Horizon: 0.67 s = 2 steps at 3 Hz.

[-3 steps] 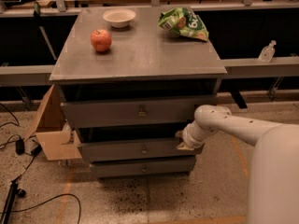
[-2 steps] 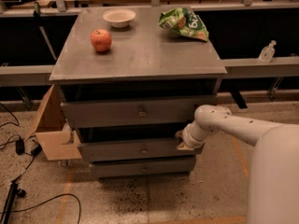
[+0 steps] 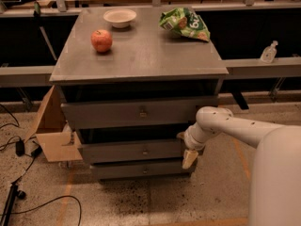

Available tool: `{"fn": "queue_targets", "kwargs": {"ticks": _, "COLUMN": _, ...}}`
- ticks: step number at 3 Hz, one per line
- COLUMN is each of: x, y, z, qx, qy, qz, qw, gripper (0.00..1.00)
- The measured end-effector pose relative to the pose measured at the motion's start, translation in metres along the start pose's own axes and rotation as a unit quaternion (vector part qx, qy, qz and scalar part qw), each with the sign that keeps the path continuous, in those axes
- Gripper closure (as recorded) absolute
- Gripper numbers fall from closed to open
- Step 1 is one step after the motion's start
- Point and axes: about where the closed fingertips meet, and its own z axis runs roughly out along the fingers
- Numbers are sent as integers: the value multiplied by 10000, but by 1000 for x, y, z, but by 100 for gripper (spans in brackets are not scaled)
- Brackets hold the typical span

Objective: Open middle drawer

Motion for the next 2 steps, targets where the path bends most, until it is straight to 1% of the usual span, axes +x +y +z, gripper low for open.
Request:
{"fn": "queue_targets", "kwargs": {"ticks": 1, "x": -16, "y": 12, "z": -22, "qx": 86, "qy": 17, "qz": -123, "qw": 9999, "gripper": 0}}
{"fn": "queue_targets", "kwargs": {"ticks": 2, "x": -43, "y": 25, "z": -56, "qx": 258, "qy": 32, "qz": -332, "qw": 9991, "gripper": 0}}
